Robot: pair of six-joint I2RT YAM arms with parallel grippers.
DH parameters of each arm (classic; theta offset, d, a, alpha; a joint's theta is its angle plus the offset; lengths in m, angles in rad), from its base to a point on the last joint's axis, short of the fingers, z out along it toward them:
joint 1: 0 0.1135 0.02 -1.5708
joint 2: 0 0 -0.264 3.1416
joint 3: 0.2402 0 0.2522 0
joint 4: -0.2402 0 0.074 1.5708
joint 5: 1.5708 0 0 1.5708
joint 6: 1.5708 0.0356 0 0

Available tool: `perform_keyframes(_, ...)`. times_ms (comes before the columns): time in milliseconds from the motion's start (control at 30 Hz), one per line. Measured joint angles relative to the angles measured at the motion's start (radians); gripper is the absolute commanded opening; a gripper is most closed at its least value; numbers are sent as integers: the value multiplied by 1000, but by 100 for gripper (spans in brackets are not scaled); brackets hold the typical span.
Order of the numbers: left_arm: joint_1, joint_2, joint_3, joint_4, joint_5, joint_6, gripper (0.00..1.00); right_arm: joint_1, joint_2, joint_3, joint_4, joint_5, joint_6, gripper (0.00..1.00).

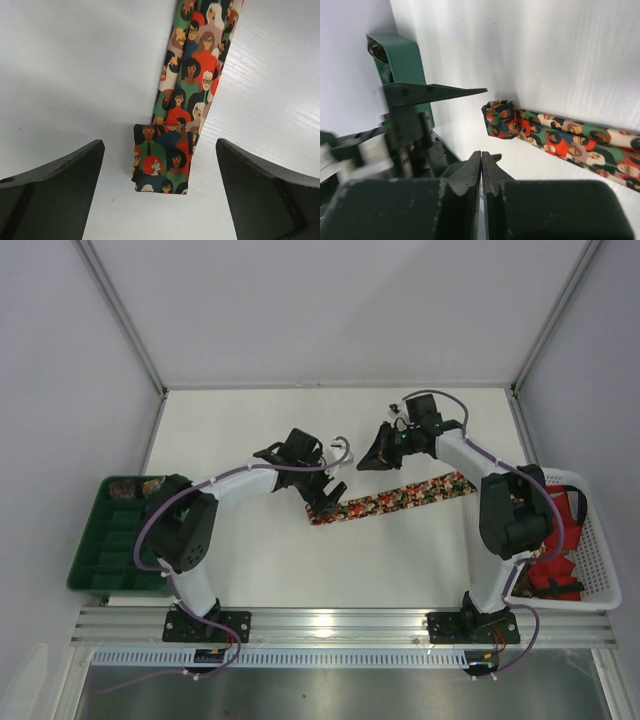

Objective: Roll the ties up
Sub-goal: Roll the tie

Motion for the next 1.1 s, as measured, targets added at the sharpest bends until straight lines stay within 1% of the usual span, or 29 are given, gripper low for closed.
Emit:
perform_keyframes(100,-18,31,19,-44,-42,13,100,-30,-74,-44,-8,5,-3,8)
perform_keyframes(267,-30,43,13,-76,-119,26,100,-33,-169,-150,-2,5,-3,8)
perform_keyframes(467,-51,54,13,-83,-163,38,100,-38,-183,-221,1,4,-3,7)
perform_keyframes(633,-93,85,14,-95,-185,43,100,-46,-197,-238,8,0,-2,7)
perform_keyframes(833,-134,109,27,-117,-262,45,100,-59,-242,-252,24,-11,-2,7)
perform_keyframes(900,-140,112,33,-121,-274,43,98,-66,-255,-260,31,-15,-2,7)
perform_keyframes(933,-142,113,35,-124,-278,43,91,-69,-262,-267,32,-22,-2,7)
perform_keyframes(967,-143,114,37,-125,-280,43,91,-72,-264,-269,32,-22,-2,7)
perform_keyframes(1033,-143,118,43,-133,-278,42,82,-80,-270,-279,33,-27,-2,7)
perform_keyframes(1067,-145,121,47,-137,-277,42,79,-84,-272,-283,32,-30,-2,8)
perform_keyframes(1100,-145,124,51,-140,-277,43,75,-89,-274,-286,33,-31,-3,8)
